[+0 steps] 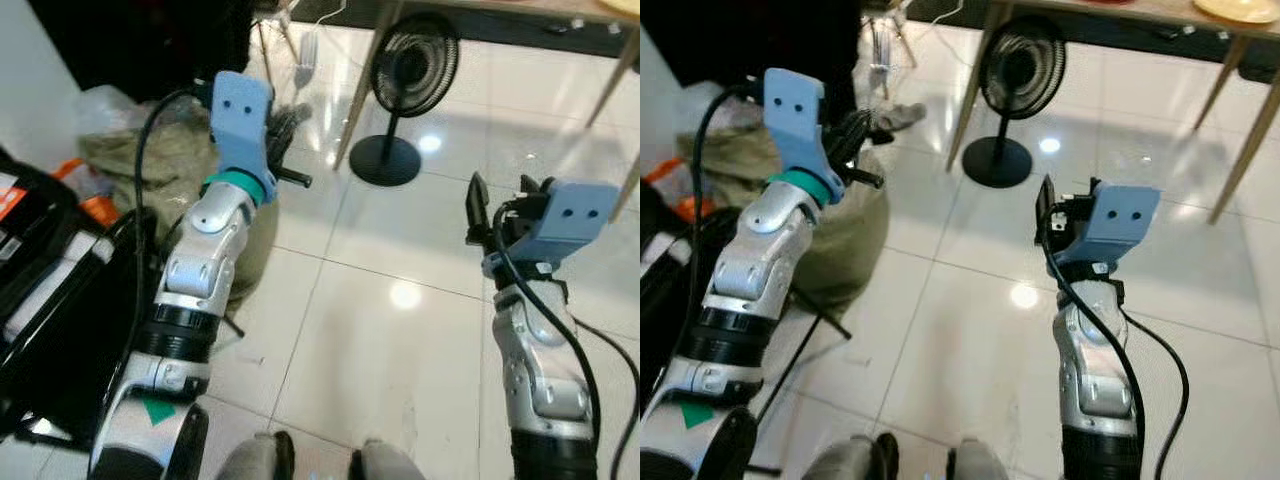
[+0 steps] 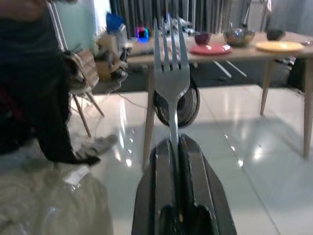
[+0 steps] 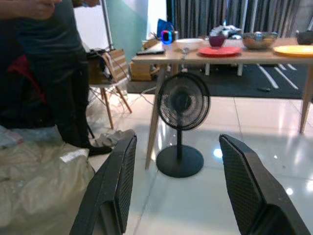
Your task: Setting the table
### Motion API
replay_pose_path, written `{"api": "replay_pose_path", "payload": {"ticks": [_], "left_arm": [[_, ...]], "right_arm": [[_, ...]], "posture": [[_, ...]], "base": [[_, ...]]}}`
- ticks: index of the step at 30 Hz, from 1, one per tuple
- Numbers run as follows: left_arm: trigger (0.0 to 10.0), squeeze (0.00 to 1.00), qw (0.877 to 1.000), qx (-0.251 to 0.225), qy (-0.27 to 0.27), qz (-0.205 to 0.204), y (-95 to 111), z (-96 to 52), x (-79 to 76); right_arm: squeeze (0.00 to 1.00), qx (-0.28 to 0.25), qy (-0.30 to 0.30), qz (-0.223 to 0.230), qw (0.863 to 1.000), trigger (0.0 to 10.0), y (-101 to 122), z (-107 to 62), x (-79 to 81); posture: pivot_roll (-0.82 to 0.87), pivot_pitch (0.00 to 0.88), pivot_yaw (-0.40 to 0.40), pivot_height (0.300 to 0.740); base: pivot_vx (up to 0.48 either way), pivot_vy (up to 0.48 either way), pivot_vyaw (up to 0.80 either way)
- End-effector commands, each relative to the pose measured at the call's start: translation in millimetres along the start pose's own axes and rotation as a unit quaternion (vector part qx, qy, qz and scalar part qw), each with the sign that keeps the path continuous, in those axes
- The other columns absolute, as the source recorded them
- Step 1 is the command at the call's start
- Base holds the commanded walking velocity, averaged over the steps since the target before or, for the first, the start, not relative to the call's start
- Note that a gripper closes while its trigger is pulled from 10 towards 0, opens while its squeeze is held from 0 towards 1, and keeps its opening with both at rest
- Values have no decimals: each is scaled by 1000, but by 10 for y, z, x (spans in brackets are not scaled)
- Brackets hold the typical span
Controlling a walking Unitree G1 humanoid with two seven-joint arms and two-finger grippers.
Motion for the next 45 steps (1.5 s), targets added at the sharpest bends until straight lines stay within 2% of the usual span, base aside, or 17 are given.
{"api": "replay_pose_path", "payload": {"ticks": [1,8,15,31,37,45], "left_arm": [[10000,0,1000,-2,-5,6,15,7,-26],[10000,0,1000,0,-10,-2,6,5,-55],[10000,0,1000,1,-16,-14,11,12,-87],[10000,0,1000,7,-19,-11,-12,10,-121],[10000,0,999,16,-38,-15,-42,-12,-184],[10000,0,999,25,-33,-8,-91,-35,-147]], "right_arm": [[0,0,-6,1,1000,10000,1,-16,-28],[0,4,-7,1,1000,10000,-9,-24,-35],[0,5,-10,6,1000,10000,-6,-29,-49],[0,7,-13,8,1000,10000,-15,-32,-60],[0,8,-15,11,1000,10000,-15,-22,-66],[0,9,-15,12,1000,10000,-24,-24,-61]], "posture": [[-147,0,112,740],[-148,0,110,740],[-151,0,112,740],[-147,0,109,740],[-145,0,109,740],[-142,0,109,740]], "base": [[0,0,0],[0,0,0],[0,0,-800],[0,0,-800],[0,0,-800],[0,0,-800]]}}
Point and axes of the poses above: a point about 5 cm out from each wrist's last joint towards the gripper, its own z axis pointing out of the wrist towards the gripper, its own y axis along the axis of the wrist's last joint, x = y × z, the point moved 4 cm from there along z, pointing out of the wrist towards the gripper, and after that the axes turned 9 degrees about z, right-handed, at the moved point
